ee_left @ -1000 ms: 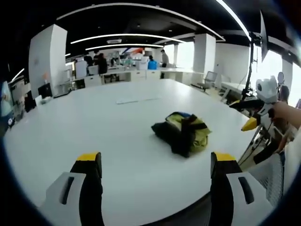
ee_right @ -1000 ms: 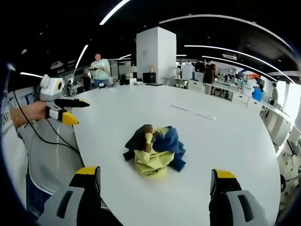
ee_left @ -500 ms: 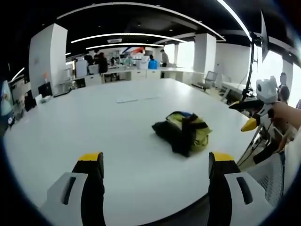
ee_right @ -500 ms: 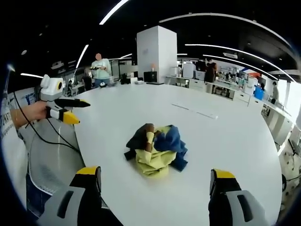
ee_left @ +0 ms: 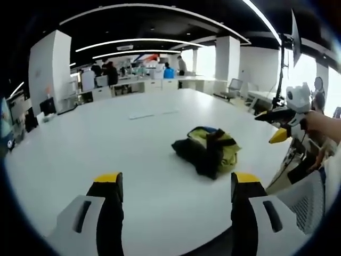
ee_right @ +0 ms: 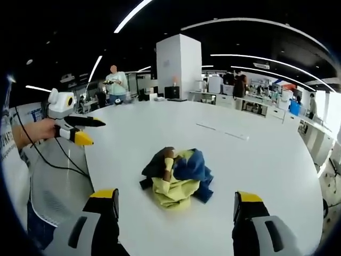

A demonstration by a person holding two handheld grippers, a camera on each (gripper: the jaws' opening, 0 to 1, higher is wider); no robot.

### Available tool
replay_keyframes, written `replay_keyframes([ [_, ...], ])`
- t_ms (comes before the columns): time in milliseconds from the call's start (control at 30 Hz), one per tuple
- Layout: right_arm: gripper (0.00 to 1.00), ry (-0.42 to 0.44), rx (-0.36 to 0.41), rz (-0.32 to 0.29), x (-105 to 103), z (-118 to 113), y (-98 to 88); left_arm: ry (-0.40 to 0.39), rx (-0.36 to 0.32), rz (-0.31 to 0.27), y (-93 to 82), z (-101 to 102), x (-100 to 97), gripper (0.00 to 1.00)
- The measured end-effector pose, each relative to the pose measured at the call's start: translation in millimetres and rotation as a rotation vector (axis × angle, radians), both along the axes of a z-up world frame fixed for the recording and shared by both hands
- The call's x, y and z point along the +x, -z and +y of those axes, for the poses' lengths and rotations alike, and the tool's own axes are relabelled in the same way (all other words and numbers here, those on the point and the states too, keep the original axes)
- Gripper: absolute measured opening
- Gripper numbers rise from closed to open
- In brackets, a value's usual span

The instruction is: Fold the garment on the visible template until the final outline fits inside the template.

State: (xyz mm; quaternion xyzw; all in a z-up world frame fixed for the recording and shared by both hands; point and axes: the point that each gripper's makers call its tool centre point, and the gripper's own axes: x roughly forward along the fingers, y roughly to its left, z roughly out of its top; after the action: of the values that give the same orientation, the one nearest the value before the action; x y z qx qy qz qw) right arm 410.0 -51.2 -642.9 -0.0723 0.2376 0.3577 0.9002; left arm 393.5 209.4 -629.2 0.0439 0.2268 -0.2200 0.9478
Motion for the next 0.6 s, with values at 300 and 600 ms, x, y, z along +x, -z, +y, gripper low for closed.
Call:
replay_keyframes([
  [300, 0.70, -0.024, 0.023, -0.018, 15, 2, 5.5, 0.071, -0.027, -0.014, 7.7, -15, 8.2, 0.63],
  [600, 0.50, -0.058, 0.034, -0.022, 31, 10, 11.8, 0.135, -0.088, -0.011, 10.4, -44, 20.9, 0.55],
])
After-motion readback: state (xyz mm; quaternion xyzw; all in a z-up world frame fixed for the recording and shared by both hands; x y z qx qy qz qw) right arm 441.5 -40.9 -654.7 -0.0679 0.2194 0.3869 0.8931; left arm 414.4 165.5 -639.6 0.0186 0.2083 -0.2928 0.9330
